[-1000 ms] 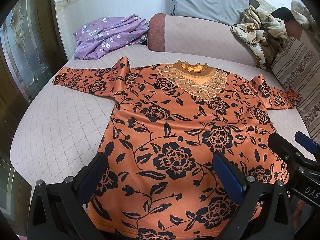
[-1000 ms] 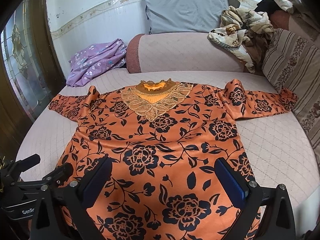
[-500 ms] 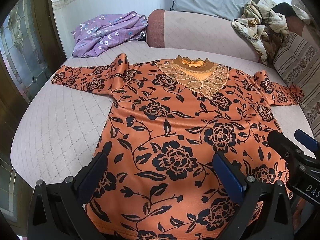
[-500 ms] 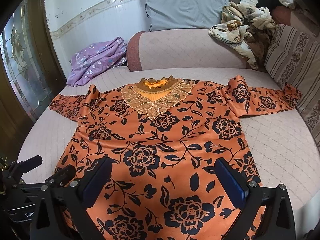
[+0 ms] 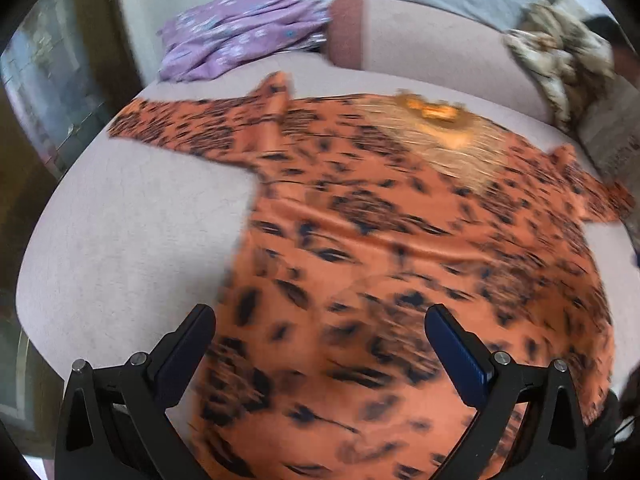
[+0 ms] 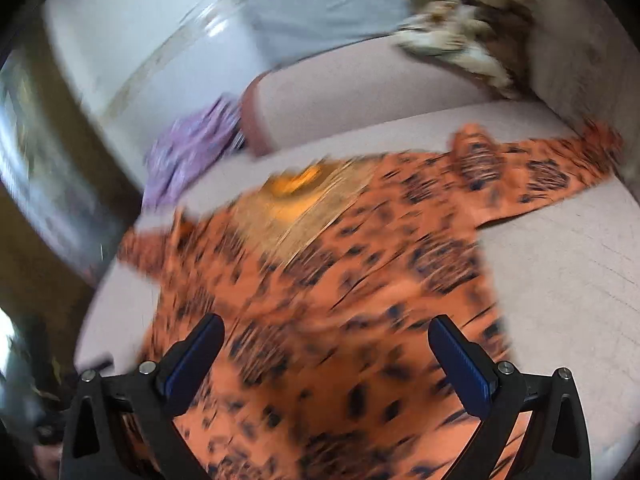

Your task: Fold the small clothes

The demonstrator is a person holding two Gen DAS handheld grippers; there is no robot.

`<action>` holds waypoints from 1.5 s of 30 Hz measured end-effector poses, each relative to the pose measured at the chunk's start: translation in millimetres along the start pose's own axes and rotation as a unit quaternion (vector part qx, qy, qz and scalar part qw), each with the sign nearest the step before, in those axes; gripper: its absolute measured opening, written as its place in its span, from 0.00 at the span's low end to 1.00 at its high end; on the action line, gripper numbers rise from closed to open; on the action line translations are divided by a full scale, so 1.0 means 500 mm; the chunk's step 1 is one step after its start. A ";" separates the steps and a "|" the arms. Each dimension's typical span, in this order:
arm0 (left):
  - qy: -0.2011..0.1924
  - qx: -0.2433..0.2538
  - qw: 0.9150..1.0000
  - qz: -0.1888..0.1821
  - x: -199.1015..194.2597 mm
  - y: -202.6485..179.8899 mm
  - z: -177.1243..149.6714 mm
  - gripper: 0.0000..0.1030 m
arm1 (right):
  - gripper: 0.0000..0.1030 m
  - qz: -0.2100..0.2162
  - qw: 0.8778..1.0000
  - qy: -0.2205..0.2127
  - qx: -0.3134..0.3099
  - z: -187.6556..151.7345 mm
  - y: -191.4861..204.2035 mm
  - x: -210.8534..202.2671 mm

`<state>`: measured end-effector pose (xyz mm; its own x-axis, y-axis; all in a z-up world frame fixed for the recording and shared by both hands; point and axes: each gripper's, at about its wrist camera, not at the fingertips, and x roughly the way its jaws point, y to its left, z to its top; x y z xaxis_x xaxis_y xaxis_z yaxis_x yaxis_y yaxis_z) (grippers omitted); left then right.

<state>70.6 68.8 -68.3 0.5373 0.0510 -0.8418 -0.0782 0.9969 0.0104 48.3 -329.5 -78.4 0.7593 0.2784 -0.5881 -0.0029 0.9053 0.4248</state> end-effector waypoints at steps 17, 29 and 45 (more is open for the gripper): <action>0.029 -0.158 0.984 0.081 0.194 0.278 0.093 1.00 | 0.68 -0.201 0.937 -0.079 0.274 0.336 -0.711 0.088; 0.019 -0.163 0.983 0.083 0.200 0.283 0.093 1.00 | 0.07 -0.264 0.933 -0.051 0.241 0.416 -0.727 0.184; 0.004 -0.210 0.977 0.026 0.176 0.315 0.082 1.00 | 0.08 0.186 0.977 -0.095 -0.032 0.364 0.199 0.168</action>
<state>140.2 232.5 -118.7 0.5180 0.0982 -0.8497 -0.4440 0.8800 -0.1689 230.5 -274.6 39.6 0.8055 0.5325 -0.2601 -0.3379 0.7732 0.5365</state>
